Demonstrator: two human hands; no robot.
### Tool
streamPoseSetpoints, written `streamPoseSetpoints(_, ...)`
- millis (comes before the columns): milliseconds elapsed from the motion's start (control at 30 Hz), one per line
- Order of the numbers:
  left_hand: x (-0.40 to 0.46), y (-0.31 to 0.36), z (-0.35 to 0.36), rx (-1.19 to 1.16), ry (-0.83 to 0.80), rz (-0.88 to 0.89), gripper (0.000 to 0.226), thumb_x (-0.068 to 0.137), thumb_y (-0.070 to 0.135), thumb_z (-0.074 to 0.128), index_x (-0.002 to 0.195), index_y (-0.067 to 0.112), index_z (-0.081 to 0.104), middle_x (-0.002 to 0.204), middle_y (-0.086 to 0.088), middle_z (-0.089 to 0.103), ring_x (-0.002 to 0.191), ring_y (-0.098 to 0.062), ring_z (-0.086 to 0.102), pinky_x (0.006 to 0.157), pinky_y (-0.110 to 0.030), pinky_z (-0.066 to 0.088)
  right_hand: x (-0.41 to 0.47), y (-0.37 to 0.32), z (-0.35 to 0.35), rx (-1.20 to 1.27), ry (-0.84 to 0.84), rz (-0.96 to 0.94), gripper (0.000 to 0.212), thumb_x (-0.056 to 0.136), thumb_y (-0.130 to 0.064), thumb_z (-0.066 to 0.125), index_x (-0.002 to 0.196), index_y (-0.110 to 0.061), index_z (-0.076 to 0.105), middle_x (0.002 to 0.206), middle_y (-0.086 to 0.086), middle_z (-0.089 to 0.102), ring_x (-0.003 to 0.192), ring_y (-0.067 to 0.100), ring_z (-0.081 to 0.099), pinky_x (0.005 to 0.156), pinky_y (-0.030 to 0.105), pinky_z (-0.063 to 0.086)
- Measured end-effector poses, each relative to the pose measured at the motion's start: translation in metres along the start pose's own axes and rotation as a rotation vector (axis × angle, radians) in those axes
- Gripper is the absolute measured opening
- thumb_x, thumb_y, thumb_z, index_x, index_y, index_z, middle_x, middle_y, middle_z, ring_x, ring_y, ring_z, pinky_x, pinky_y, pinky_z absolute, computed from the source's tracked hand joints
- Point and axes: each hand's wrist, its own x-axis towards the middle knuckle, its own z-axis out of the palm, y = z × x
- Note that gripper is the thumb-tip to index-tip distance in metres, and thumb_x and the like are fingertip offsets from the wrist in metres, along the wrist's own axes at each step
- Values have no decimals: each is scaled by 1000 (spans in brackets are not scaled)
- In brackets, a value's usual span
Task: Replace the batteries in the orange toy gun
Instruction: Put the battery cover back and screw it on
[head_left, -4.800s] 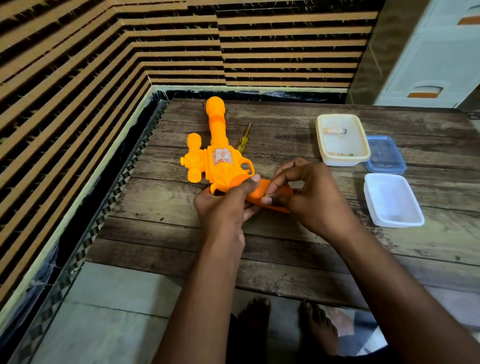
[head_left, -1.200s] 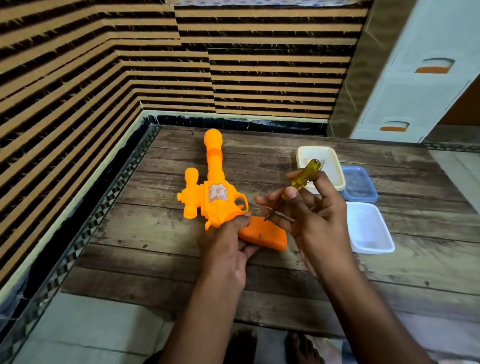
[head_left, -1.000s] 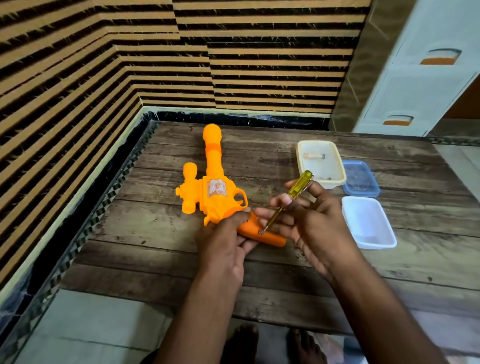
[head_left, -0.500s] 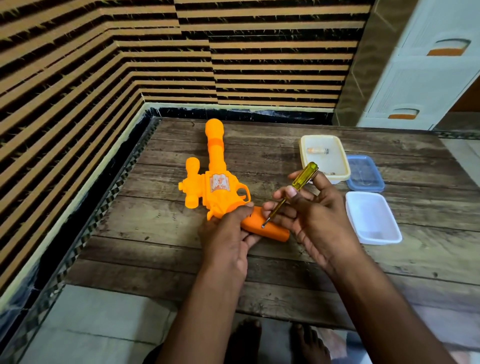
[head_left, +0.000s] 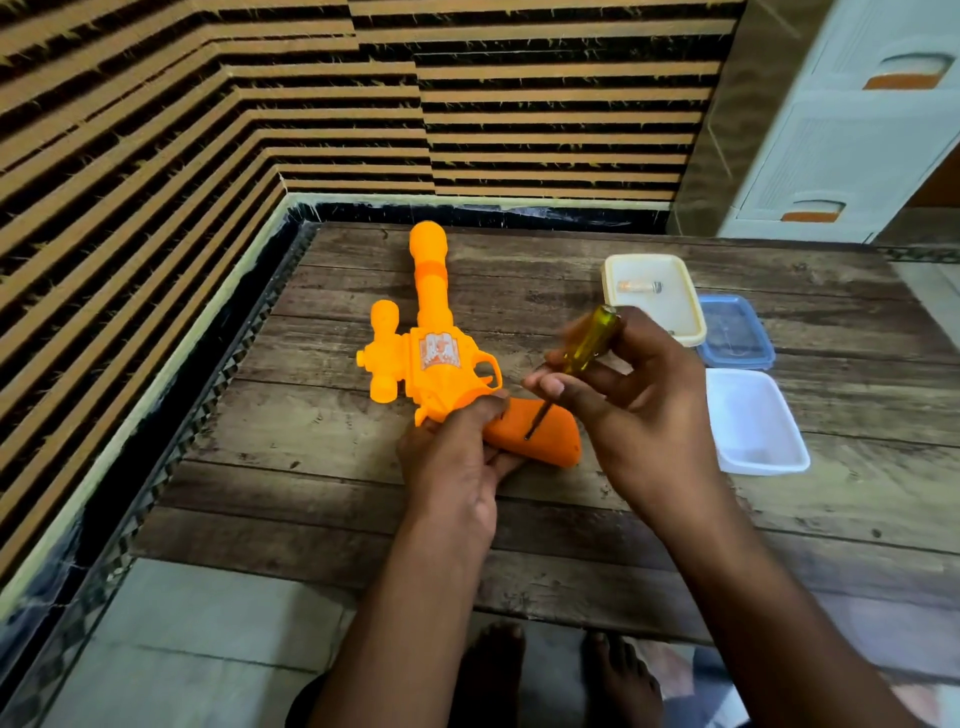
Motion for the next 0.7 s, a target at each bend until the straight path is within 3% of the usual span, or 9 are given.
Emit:
streamPoseSetpoints(67,-2,0,1,15,-10,3,35,84,-3,72,119,3,70,109,-18,77,83,-24,77,61,-43,64,-2,-2,2,-129,-11,-114,50,85,18,74,120,-14,57,97,14,60,79,15,74,75,37,64)
streamPoseSetpoints(133,-2,0,1,14,-18,4,35,83,-4,72,118,2,70,104,-17,78,75,-20,77,64,-45,65,-2,-2,3,-252,-42,-206,56,85,11,76,124,-23,55,93,13,54,74,25,70,66,50,61)
streamPoseSetpoints(200,-3,0,1,17,-15,9,36,82,-5,72,117,3,71,100,-16,78,76,-21,77,65,-47,65,-1,1,3,-314,-64,-256,53,85,4,76,121,-29,55,92,10,54,74,34,67,63,51,57)
streamPoseSetpoints(300,-4,0,0,27,-13,11,36,81,-5,73,117,2,71,101,-16,78,84,-25,77,65,-47,65,-4,-1,5,-265,-89,-247,49,87,6,73,119,-25,53,97,4,63,82,24,73,73,49,62)
streamPoseSetpoints(433,-6,1,2,21,-28,11,36,82,-8,70,117,1,71,81,-8,79,69,-16,77,54,-38,62,-7,0,7,-223,-65,-241,56,86,13,70,123,-24,50,94,-2,68,88,21,74,80,46,63)
streamPoseSetpoints(500,-6,1,2,23,-22,16,38,80,-8,71,117,0,71,83,-9,79,70,-17,77,55,-38,61,-6,2,7,-266,-76,-278,61,86,15,69,127,-26,51,92,0,68,87,19,72,75,37,61)
streamPoseSetpoints(633,-4,1,1,30,-19,22,39,80,-7,71,118,1,71,98,-15,79,81,-24,77,60,-41,62,-7,5,4,-470,-83,-391,42,88,14,68,118,-16,68,101,-7,64,91,5,65,72,19,49)
streamPoseSetpoints(700,-4,1,1,28,-22,20,40,80,-5,72,119,3,70,100,-16,79,88,-26,78,63,-44,63,-6,8,3,-455,-94,-380,46,92,14,64,126,-16,67,108,-4,65,97,11,70,77,29,56)
